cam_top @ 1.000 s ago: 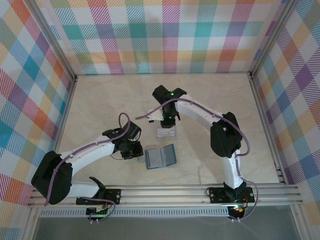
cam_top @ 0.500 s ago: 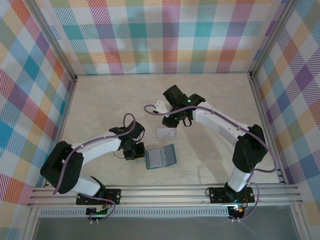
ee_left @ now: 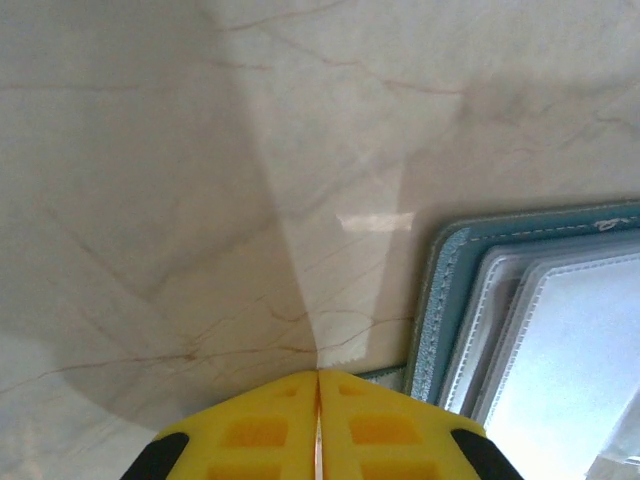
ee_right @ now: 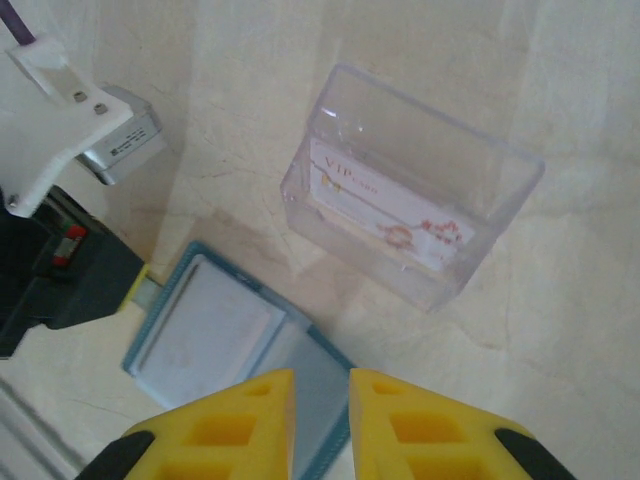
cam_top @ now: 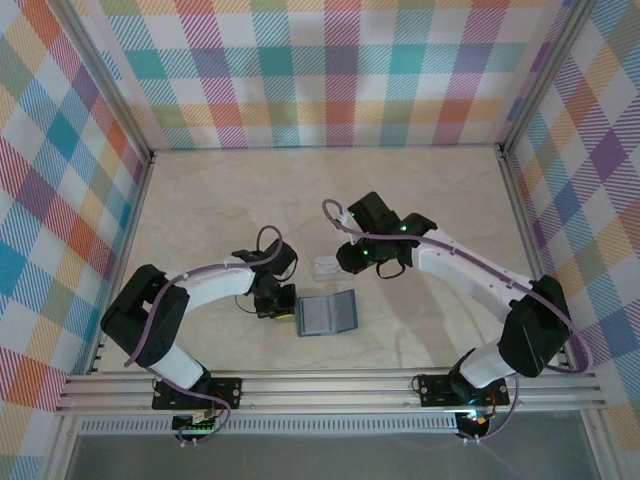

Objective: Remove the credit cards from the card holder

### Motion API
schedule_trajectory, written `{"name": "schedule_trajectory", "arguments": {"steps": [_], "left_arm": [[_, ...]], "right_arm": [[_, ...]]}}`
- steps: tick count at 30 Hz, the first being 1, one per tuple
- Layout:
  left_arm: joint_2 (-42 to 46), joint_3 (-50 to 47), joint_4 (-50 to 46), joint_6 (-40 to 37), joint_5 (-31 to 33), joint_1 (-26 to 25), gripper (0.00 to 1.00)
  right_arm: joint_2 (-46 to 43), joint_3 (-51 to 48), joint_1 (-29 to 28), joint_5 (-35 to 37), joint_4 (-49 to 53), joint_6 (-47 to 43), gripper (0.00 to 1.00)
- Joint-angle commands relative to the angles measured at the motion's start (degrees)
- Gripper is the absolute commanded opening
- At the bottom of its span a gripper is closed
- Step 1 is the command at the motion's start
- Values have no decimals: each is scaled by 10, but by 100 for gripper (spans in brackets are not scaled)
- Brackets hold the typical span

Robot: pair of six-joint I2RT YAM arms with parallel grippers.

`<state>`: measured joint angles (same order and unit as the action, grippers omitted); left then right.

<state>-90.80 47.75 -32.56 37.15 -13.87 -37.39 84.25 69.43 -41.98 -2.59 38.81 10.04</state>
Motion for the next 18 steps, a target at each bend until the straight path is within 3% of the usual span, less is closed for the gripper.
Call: {"name": "schedule_trajectory", "arguments": {"steps": [1,7,11,18], "left_arm": [[-12,12,16,-10,-1,-10,9],[40,20,-21,-9,28,-10,8],[66,24,-27,-7,16,-10,8],[33,23,5,-10,-24,-9,6]], "right_arm": [[-28,-29,-1,-37,-23,113,22],[-35,-85,-7,-107,-55,268,20],[-17,-122,-28,-159,-110,353,20],[66,-111,-76,-167,-155,406,20]]}}
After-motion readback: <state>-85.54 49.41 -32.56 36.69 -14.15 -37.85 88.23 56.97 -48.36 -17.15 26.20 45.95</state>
